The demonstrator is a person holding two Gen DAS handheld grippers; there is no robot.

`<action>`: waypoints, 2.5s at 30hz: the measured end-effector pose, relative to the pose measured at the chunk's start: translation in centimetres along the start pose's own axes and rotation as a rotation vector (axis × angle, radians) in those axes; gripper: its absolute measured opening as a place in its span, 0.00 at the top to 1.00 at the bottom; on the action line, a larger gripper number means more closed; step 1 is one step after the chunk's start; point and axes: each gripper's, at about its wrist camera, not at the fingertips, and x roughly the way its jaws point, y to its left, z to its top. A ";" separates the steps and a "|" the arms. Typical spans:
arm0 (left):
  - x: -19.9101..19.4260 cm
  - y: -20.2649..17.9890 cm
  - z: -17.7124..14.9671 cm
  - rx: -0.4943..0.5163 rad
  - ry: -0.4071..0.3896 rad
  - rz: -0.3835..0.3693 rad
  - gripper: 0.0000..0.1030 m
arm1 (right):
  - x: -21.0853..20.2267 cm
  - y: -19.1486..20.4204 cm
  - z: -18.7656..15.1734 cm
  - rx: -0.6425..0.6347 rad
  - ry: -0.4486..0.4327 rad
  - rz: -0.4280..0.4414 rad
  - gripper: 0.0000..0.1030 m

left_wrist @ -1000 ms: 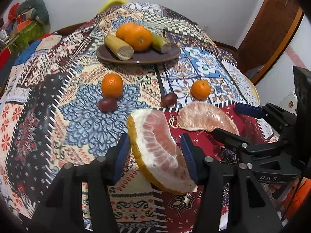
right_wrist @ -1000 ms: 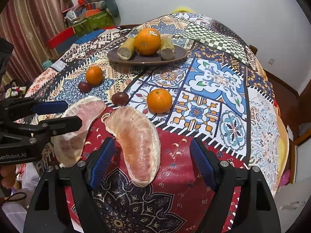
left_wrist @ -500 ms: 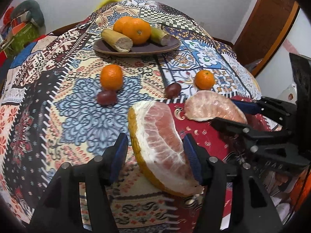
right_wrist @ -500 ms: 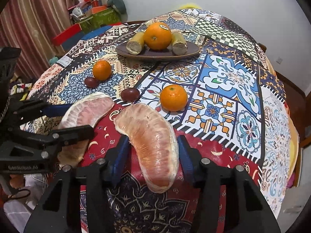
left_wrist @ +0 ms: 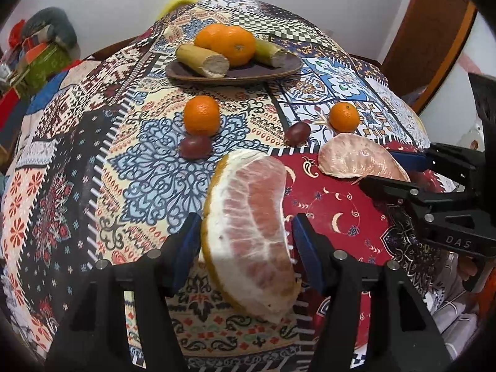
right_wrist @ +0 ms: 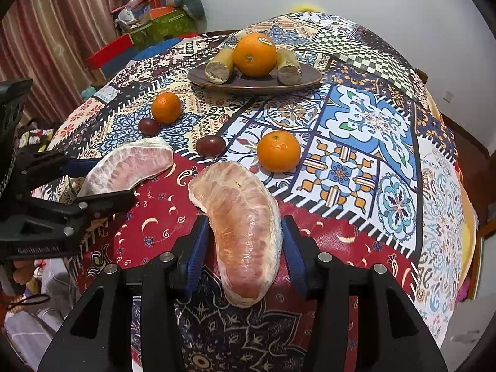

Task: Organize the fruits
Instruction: 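Carry both pomelo segments to the dark plate and release them beside the oranges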

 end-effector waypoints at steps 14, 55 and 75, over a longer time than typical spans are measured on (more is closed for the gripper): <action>0.2 -0.3 0.3 -0.002 -0.035 0.044 0.53 | 0.2 0.2 0.3 0.004 -0.030 0.012 0.60; -5.3 4.1 10.7 -0.055 -0.326 0.102 0.53 | -4.1 -3.4 10.6 0.051 -0.301 -0.055 0.61; 1.9 6.2 15.7 -0.070 -0.268 0.072 0.53 | 2.1 -6.0 15.1 0.016 -0.227 -0.082 0.61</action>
